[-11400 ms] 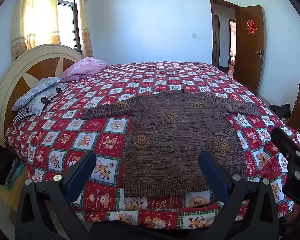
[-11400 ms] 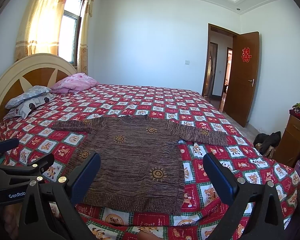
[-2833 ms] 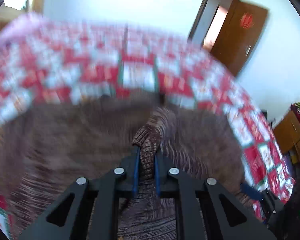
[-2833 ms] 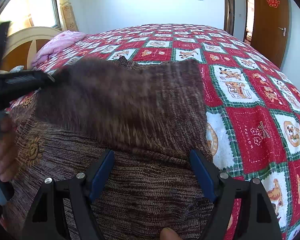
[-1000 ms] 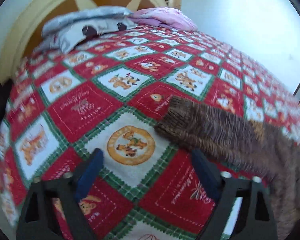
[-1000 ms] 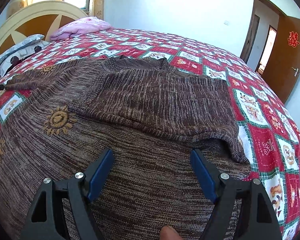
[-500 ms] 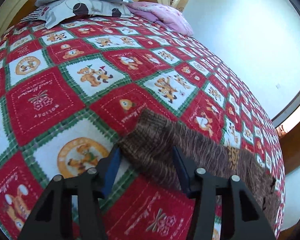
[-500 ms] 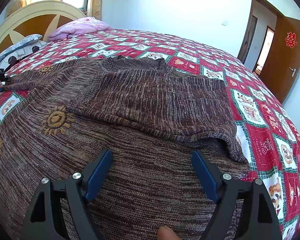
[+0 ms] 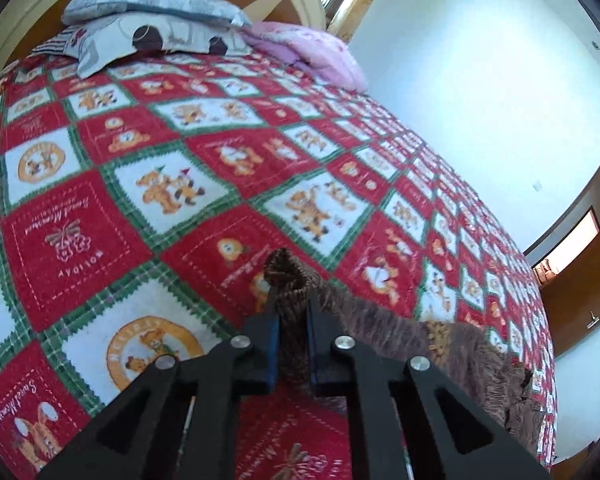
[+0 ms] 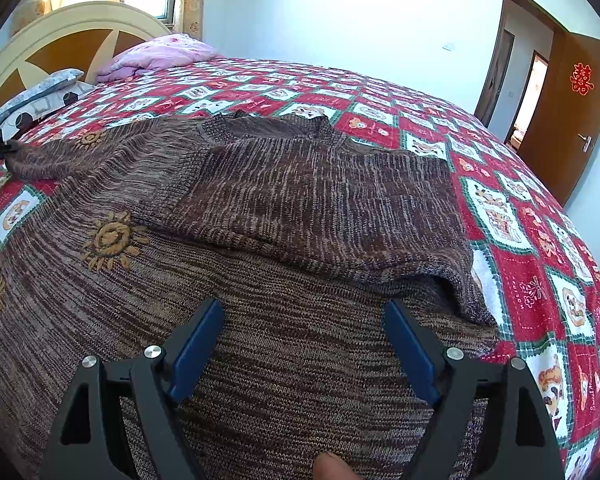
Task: Fold small clothes
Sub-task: 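Fold the held sleeve over the sweater body with the left gripper and release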
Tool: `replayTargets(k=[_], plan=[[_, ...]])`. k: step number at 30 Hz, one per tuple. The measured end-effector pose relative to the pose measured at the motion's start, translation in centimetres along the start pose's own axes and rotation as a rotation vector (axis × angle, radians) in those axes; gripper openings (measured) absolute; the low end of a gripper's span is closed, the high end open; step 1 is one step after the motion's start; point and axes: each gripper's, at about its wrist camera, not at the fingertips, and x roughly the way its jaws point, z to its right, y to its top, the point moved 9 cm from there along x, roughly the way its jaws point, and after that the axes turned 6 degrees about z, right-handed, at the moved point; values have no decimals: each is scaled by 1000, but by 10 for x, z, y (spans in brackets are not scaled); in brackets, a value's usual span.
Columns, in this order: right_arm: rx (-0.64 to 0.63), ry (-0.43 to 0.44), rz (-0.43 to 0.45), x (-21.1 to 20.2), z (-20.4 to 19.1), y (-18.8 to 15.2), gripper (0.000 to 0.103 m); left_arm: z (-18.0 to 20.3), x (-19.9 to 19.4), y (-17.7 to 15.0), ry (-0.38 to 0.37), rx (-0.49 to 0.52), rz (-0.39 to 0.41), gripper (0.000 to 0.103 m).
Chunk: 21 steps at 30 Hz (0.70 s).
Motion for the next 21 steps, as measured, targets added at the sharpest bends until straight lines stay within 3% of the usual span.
replayTargets(k=[5,11,16,21], plan=[[3,0,-1,0,0,0,84,35,-15,13,-73,5,29,11],[4,-1,0,0,1,0,84,107,-41,21,-202,56,58,11],[5,-2,-1,0,1,0,84,174,-58,6,-294,144,43,11],[5,-4,0,0,1,0,84,226,-64,-23,-372,168,-8,11]])
